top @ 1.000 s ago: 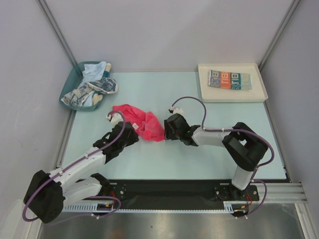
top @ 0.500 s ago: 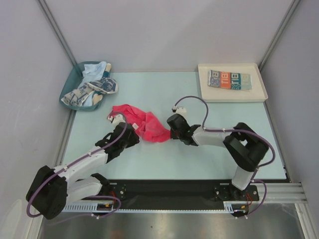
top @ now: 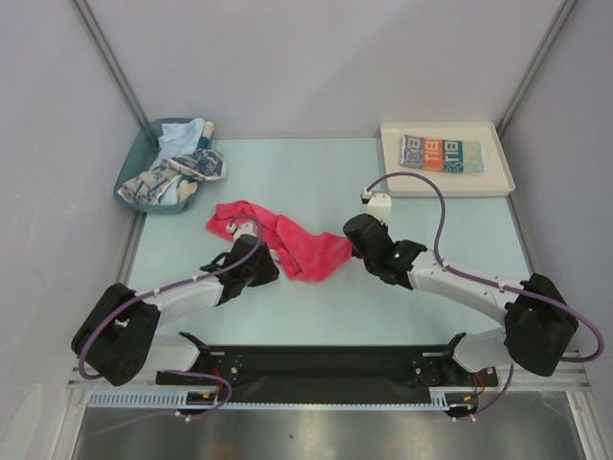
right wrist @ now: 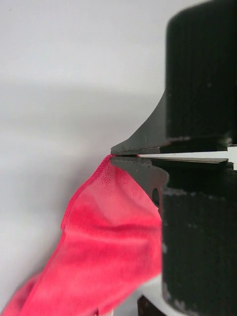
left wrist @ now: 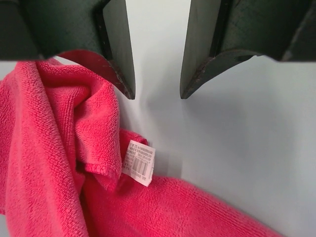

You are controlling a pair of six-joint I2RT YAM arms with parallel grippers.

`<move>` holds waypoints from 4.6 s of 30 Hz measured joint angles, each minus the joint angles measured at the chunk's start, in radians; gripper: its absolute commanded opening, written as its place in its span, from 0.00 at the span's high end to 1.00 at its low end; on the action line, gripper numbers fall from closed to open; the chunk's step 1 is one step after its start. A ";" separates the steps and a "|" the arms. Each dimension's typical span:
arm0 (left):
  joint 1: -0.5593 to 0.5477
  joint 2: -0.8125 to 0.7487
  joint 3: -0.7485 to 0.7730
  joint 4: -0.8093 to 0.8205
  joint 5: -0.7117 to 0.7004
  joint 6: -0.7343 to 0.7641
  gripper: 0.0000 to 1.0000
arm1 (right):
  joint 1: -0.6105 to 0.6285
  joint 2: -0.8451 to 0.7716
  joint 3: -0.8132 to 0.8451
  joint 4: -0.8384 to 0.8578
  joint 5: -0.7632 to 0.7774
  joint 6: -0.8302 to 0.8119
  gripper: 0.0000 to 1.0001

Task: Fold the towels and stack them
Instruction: Flatten out the crumpled towel

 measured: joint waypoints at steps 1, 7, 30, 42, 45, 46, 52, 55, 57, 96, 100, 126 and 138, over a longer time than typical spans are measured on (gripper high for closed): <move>0.000 0.014 0.000 0.011 0.008 0.002 0.54 | -0.002 0.013 0.000 -0.011 0.011 -0.004 1.00; 0.000 0.087 0.018 0.098 0.024 0.018 0.54 | -0.032 0.036 0.000 -0.038 0.023 -0.021 1.00; -0.013 0.129 0.113 0.077 0.071 0.043 1.00 | -0.121 0.047 0.000 -0.039 -0.017 -0.057 1.00; -0.057 -0.517 0.115 -0.292 0.137 0.018 1.00 | -0.159 -0.251 0.009 -0.148 -0.036 -0.090 0.99; -0.055 -0.512 0.121 -0.330 0.140 0.017 1.00 | -0.160 -0.237 0.027 -0.146 -0.053 -0.091 1.00; -0.053 -0.485 0.120 -0.333 0.144 0.017 1.00 | -0.161 -0.214 0.031 -0.143 -0.058 -0.091 1.00; -0.047 -0.315 0.052 -0.254 0.229 0.007 1.00 | -0.164 -0.054 0.002 -0.120 -0.093 -0.090 1.00; -0.048 -0.285 -0.033 -0.189 0.290 -0.017 0.94 | -0.167 -0.027 -0.048 -0.117 -0.111 -0.087 1.00; -0.050 -0.287 -0.095 -0.158 0.328 -0.035 0.81 | -0.168 -0.029 -0.082 -0.116 -0.119 -0.082 1.00; -0.177 -0.103 -0.130 0.064 0.296 -0.107 1.00 | -0.187 -0.063 -0.172 -0.128 -0.144 -0.056 1.00; -0.153 -0.142 -0.042 -0.018 0.258 -0.069 1.00 | -0.191 -0.083 -0.124 -0.135 -0.144 -0.060 1.00; 0.195 0.355 0.413 0.021 0.363 0.142 0.45 | -0.369 0.323 0.072 0.085 -0.251 -0.055 1.00; 0.196 0.043 0.238 -0.007 0.357 0.149 0.46 | -0.394 0.379 0.072 0.114 -0.282 -0.036 1.00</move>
